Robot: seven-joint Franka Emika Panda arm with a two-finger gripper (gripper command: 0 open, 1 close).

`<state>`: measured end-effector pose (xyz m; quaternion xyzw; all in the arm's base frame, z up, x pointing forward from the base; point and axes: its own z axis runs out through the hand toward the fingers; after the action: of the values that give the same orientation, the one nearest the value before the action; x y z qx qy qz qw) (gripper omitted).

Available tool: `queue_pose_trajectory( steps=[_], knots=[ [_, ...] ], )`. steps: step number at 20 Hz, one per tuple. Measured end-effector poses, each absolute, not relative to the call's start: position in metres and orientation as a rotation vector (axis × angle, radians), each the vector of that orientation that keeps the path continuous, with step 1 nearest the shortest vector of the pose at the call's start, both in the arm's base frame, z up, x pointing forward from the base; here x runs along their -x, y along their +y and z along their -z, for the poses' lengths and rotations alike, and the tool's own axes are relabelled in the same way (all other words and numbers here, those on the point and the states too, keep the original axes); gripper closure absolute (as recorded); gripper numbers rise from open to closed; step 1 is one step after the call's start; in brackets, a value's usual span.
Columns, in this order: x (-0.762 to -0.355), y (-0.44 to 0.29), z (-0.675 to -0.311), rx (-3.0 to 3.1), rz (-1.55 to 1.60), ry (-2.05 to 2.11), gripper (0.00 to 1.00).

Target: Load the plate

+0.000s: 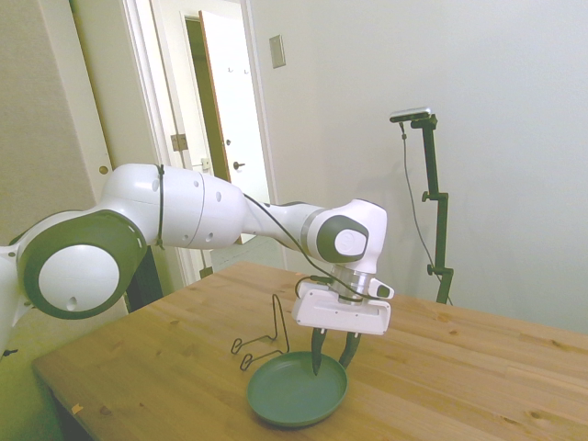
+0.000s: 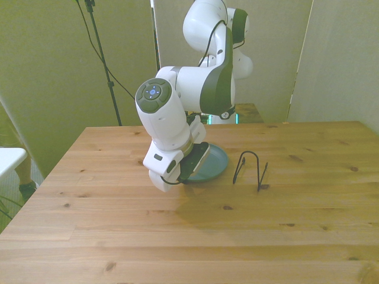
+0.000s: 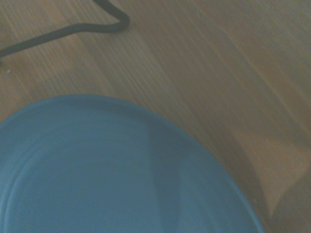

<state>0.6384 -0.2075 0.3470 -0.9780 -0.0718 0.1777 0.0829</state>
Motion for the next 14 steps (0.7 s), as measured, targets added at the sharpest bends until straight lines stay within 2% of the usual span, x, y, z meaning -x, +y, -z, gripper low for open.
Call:
queue_pose_trajectory(
  steps=[14],
  knots=[
    [-0.6386, -0.2038, -0.3395, 2.922, -0.557, -0.244, 1.00]
  ],
)
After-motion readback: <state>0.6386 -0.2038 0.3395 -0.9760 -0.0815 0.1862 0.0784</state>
